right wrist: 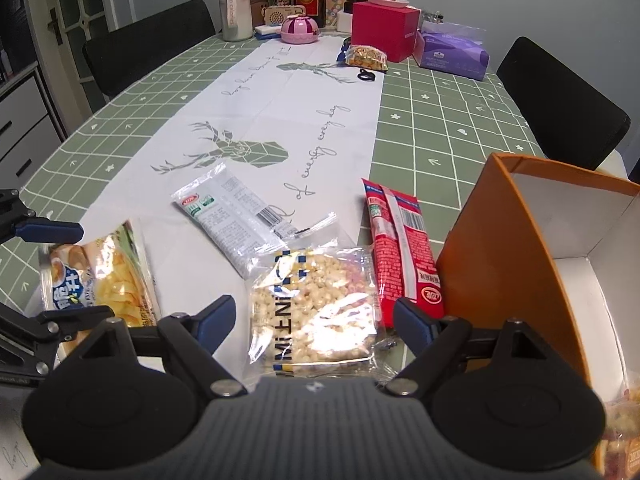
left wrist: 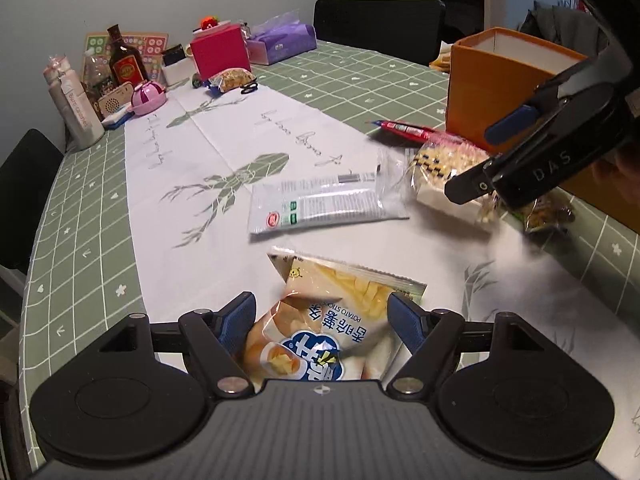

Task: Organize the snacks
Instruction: 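Grasp the blue-white potato-stick bag with the left tool while the right tool grasps the MILENI peanut bag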

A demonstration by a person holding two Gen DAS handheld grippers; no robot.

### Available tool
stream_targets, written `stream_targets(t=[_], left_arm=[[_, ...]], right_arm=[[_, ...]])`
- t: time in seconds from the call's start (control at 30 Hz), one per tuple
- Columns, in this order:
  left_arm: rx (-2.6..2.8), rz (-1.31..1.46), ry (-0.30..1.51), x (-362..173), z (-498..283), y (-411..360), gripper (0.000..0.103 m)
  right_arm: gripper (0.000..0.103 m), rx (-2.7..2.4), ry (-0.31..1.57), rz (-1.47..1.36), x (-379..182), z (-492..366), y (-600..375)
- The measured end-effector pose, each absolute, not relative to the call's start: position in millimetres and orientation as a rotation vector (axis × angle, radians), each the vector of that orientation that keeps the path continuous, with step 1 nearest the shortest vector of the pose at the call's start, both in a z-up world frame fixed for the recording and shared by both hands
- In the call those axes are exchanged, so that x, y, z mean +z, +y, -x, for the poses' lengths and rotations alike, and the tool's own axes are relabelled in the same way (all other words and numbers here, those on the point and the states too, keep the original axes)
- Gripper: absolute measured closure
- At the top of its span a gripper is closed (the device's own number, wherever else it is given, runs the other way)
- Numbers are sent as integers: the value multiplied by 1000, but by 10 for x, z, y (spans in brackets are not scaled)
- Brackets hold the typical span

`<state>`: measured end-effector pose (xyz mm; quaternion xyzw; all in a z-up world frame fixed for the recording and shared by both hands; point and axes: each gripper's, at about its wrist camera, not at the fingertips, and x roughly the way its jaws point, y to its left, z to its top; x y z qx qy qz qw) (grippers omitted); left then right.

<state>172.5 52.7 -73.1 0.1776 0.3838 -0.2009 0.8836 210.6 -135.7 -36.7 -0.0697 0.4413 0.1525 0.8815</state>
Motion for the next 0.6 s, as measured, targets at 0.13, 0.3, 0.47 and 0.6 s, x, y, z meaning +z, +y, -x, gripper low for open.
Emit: stream_targets(t=[0.13, 0.3, 0.47, 0.6], left_arm=[[-423, -357, 797, -744, -1715, 541, 12], [-426, -361, 817, -767, -1702, 537, 11], [-431, -359, 827, -773, -1679, 543, 13], [-432, -367, 823, -787, -1650, 519, 14]], right_arm=[[18, 320, 933, 167, -436, -2122, -1311], [17, 315, 943, 201, -500, -2122, -1262], [20, 291, 987, 221, -585, -2134, -1301], [25, 303, 994, 201, -582, -2139, -1343]])
